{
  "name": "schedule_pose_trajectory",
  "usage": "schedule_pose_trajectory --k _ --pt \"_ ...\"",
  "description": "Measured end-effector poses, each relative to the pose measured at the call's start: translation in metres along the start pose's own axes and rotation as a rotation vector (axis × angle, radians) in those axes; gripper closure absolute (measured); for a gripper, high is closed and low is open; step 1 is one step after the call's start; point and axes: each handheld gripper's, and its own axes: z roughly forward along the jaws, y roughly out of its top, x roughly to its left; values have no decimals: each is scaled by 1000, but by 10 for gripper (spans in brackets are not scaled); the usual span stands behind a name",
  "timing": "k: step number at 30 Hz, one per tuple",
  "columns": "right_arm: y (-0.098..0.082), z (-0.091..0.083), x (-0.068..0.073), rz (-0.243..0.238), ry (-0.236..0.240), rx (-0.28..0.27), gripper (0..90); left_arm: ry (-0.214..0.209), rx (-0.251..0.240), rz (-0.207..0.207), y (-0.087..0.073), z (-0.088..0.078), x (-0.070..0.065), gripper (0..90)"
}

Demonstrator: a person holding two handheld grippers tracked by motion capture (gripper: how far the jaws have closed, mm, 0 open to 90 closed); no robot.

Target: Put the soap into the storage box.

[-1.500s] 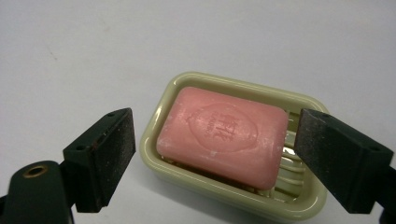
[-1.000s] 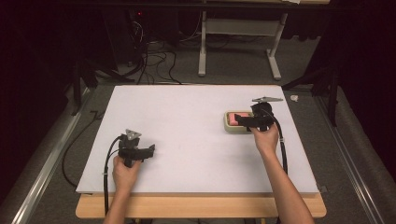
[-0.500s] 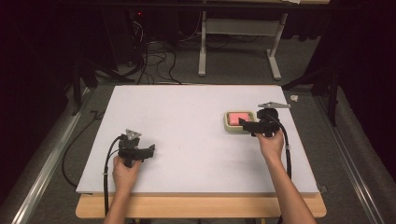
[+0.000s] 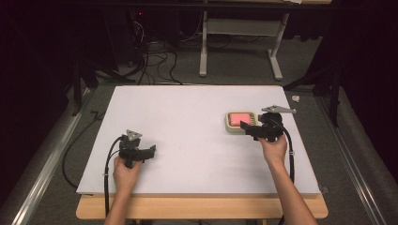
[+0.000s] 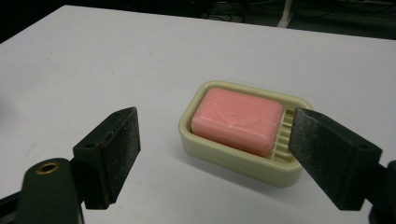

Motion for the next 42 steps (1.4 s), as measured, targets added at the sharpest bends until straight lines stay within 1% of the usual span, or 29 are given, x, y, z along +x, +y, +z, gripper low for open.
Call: schedule_pose_trajectory --k 7,18,25,30,33,42 --pt "-5 -6 1 -1 18 -13 178 0 1 2 0 0 0 153" --pt "-14 -15 4 2 34 -23 179 0 2 2 0 0 0 153" --pt "-18 -23 6 1 45 -47 181 0 0 2 0 0 0 153" --pt "-23 -25 9 -10 54 -43 181 0 0 2 0 0 0 153" --pt "-25 -26 11 -7 58 -41 181 0 0 2 0 0 0 153" --pt "-31 -30 16 -12 72 -53 182 0 0 2 0 0 0 153"
